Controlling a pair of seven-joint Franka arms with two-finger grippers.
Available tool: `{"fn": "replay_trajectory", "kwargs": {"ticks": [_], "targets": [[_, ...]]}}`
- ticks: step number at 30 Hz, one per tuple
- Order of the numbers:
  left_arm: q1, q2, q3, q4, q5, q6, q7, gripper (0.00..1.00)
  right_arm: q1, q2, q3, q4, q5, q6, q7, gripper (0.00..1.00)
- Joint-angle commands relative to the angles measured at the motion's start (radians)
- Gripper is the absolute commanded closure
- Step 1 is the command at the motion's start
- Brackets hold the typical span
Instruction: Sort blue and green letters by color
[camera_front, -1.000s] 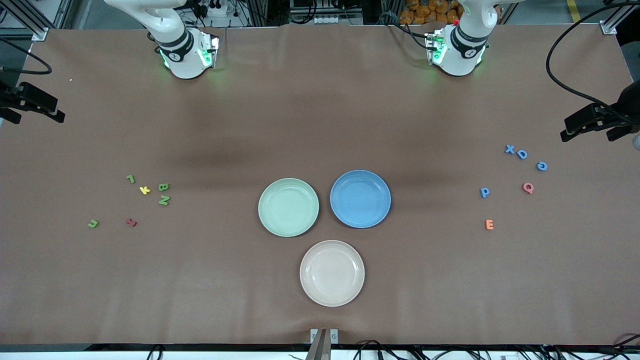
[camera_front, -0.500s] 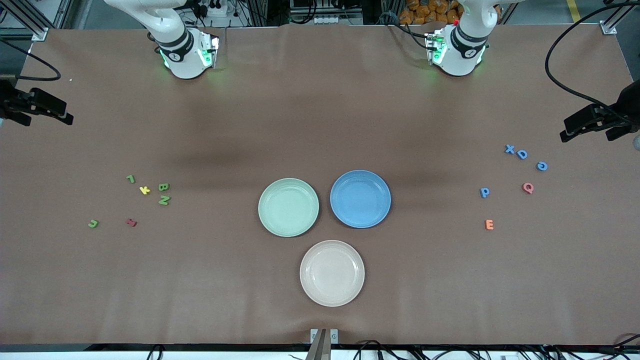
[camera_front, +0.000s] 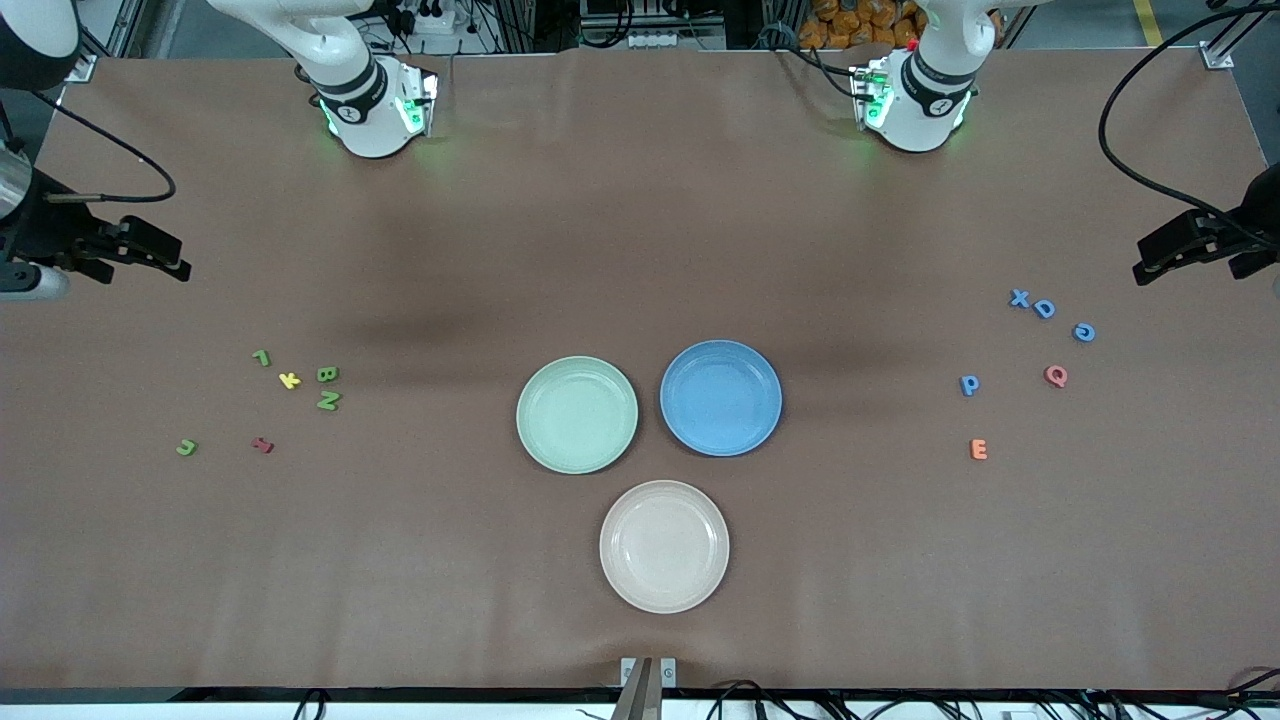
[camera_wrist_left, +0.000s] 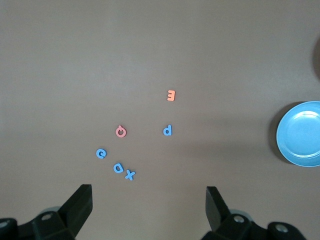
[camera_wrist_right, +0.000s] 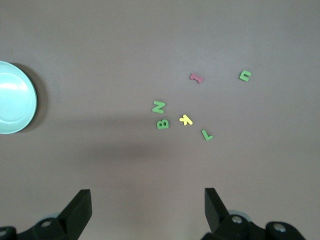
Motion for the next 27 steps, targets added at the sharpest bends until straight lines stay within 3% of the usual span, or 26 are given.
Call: {"fn": "replay_trajectory", "kwargs": {"ticks": [1,27], "targets": [[-0.001,-0.003,0.000,-0.001,0.004,0.004,-0.017,0.00,0.003,-0.023,0.000,-0.032,-0.008,0.019,0.015,0.00],[-0.002,-0.002,0.000,0.000,-0.031,0.004,-0.019,0.00,0.003,0.018,-0.003,-0.076,0.005,0.027,0.021,0.00]]}}
